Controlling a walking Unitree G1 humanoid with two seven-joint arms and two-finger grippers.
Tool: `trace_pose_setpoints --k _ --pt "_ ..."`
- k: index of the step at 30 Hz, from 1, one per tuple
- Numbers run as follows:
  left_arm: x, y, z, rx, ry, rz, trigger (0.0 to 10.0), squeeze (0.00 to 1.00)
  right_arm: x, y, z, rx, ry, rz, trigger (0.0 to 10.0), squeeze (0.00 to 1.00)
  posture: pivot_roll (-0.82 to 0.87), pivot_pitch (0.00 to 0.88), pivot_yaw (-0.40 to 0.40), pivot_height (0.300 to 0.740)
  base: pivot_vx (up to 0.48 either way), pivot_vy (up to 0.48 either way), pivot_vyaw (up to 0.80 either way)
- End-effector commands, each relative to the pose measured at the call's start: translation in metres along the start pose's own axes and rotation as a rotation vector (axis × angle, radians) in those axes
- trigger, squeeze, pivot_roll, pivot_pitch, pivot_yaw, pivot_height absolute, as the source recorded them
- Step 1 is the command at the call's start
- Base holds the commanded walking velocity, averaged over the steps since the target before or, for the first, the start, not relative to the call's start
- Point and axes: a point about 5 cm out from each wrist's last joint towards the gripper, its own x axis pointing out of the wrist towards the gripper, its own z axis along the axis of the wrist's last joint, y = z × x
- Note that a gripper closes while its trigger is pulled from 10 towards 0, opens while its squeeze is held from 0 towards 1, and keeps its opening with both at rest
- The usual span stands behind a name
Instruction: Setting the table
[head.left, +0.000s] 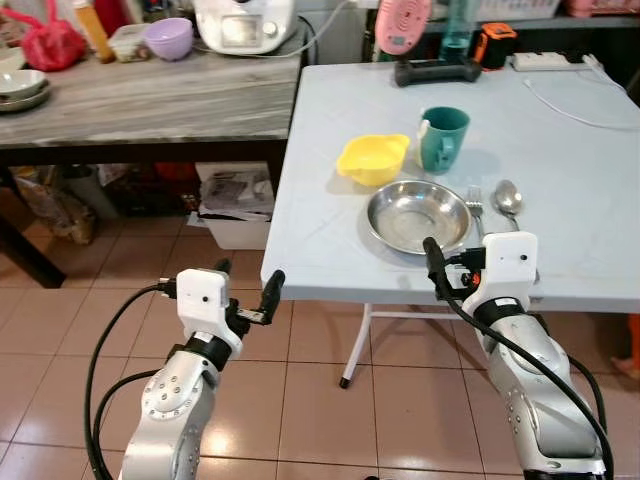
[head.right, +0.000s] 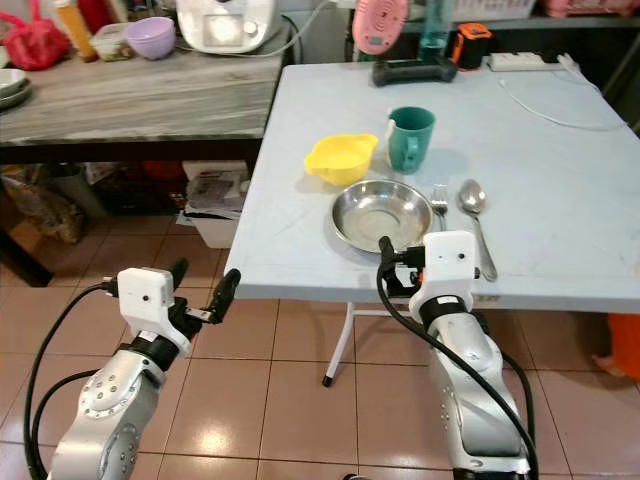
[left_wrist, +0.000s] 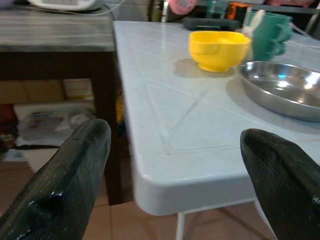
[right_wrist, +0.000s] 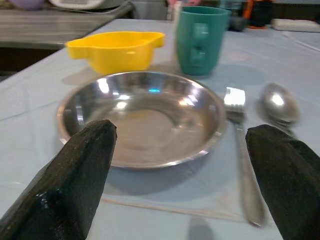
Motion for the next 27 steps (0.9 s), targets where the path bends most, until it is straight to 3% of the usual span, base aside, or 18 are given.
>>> trace_pose_setpoints --k 1,5,27 --pt "-0.0032 0.0017 0.0000 0.003 0.001 -0.005 10.0 0.00 0.0003 0.0013 0.0021 0.000 -0.006 0.010 10.0 0.00 -0.16 0.104 0.074 0.740 0.244 0.000 -0.57" --pt "-0.0039 0.0020 -0.0001 0.003 0.003 -0.007 10.0 0.00 0.0002 0.0027 0.0020 0.002 -0.005 0.013 10.0 0.00 -0.16 0.105 0.077 0.740 0.246 0.000 -0.51" --pt "-0.0091 -0.0024 -0.0058 0.000 0.030 -0.024 10.0 0.00 0.0011 0.0093 0.0007 0.011 0.001 0.044 10.0 0.00 -0.14 0.103 0.070 0.740 0.247 0.000 -0.03"
